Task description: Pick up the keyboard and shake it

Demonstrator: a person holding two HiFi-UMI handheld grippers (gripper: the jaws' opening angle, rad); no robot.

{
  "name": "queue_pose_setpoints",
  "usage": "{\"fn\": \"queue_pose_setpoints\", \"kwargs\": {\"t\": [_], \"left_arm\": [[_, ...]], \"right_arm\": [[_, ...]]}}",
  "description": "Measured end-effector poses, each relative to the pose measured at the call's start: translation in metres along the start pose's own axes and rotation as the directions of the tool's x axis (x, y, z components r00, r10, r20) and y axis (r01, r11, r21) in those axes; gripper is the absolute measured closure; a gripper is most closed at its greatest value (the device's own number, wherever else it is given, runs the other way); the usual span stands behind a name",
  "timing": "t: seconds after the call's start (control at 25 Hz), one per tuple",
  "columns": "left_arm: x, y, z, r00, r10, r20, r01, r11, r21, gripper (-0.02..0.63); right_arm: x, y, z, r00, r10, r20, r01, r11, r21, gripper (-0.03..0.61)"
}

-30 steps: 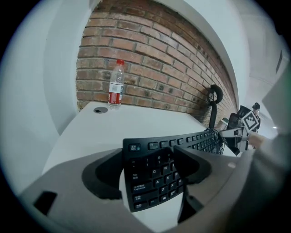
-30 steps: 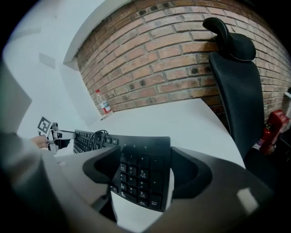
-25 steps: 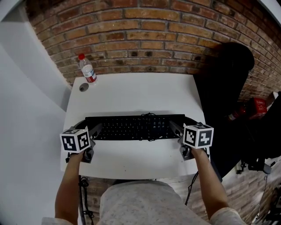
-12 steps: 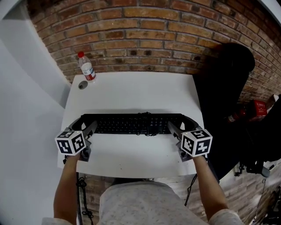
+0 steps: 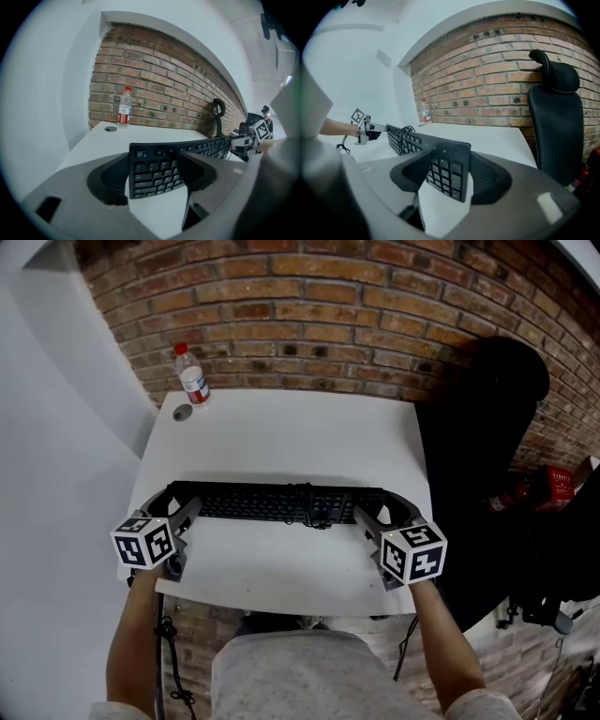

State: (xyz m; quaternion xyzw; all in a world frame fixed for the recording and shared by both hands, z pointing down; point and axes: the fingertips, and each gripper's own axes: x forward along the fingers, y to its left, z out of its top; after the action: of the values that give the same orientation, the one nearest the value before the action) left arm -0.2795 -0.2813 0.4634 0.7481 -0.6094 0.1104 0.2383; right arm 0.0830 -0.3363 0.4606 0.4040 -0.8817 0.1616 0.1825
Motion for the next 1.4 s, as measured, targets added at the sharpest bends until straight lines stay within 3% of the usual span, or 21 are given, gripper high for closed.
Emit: {"fn": "queue_pose_setpoints", "kwargs": {"t": [0.36, 1.4], "left_arm": [[-0.016, -0.008, -0.01, 1.0, 0.029, -0.011, -0.029, 1.0, 0.008, 0.302], [-0.052, -0.012, -0.046, 0.994, -0.024, -0.108, 0.032, 0.997, 0.075, 0.301]], "right_arm": [[-0.011, 0.007, -0.008, 0.999, 0.031, -0.028, -0.033, 0.996, -0.086, 0.321], [-0.051, 0.046, -0.047, 0.99, -0.119, -0.081, 0.103, 0.978, -0.181, 0.313]]}}
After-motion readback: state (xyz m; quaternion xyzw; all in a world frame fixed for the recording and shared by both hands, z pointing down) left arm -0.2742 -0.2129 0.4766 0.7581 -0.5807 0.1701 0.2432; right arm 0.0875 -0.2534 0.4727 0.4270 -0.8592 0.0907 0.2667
